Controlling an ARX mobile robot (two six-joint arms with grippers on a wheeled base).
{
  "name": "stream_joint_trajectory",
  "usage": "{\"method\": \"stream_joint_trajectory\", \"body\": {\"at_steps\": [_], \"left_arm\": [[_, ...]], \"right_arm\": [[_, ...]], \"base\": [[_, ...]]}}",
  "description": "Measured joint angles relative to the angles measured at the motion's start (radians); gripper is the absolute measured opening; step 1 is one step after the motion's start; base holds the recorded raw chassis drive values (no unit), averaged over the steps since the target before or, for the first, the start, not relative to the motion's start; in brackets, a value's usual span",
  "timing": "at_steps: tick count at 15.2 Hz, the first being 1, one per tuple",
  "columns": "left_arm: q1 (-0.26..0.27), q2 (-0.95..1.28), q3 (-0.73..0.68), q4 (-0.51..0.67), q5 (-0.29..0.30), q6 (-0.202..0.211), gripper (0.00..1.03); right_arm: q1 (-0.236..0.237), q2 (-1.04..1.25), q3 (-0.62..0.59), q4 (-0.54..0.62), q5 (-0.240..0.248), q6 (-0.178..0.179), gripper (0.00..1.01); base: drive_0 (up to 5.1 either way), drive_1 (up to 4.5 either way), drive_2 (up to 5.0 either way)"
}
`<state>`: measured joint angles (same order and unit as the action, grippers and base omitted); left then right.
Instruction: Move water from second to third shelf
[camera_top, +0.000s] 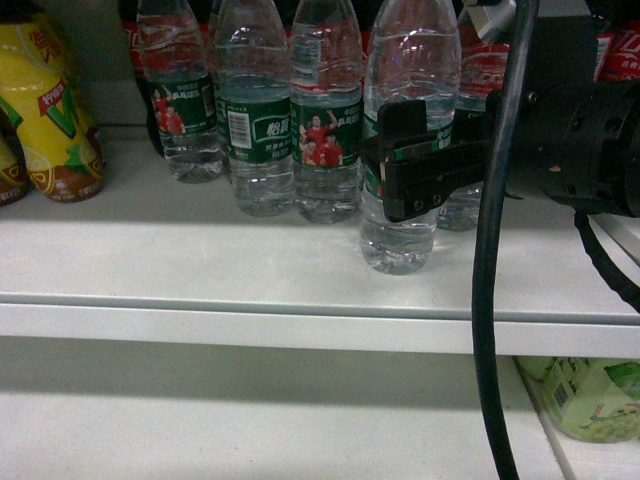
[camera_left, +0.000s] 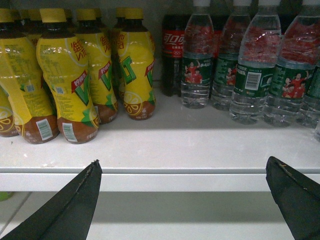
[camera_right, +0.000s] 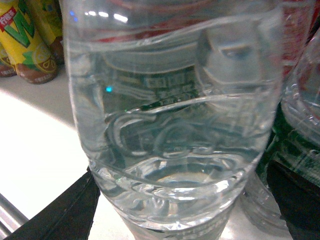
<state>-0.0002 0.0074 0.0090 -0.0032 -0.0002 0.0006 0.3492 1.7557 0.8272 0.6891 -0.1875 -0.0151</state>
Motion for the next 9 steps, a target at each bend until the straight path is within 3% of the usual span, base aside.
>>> {"method": "stream_joint_trajectory", "body": {"at_steps": [7, 9], "left_arm": [[0.0, 0.0, 0.0, 0.0, 0.0, 0.0, 0.98], [0.0, 0.0, 0.0, 0.0, 0.0, 0.0, 0.98]], "right_arm": [[0.01, 0.011, 0.0, 0.003, 0.006, 0.0, 0.98], [0.011, 0.011, 0.0, 0.005, 0.011, 0.001, 0.93]], "base": [[0.0, 0.0, 0.0], [0.0, 0.0, 0.0]]}}
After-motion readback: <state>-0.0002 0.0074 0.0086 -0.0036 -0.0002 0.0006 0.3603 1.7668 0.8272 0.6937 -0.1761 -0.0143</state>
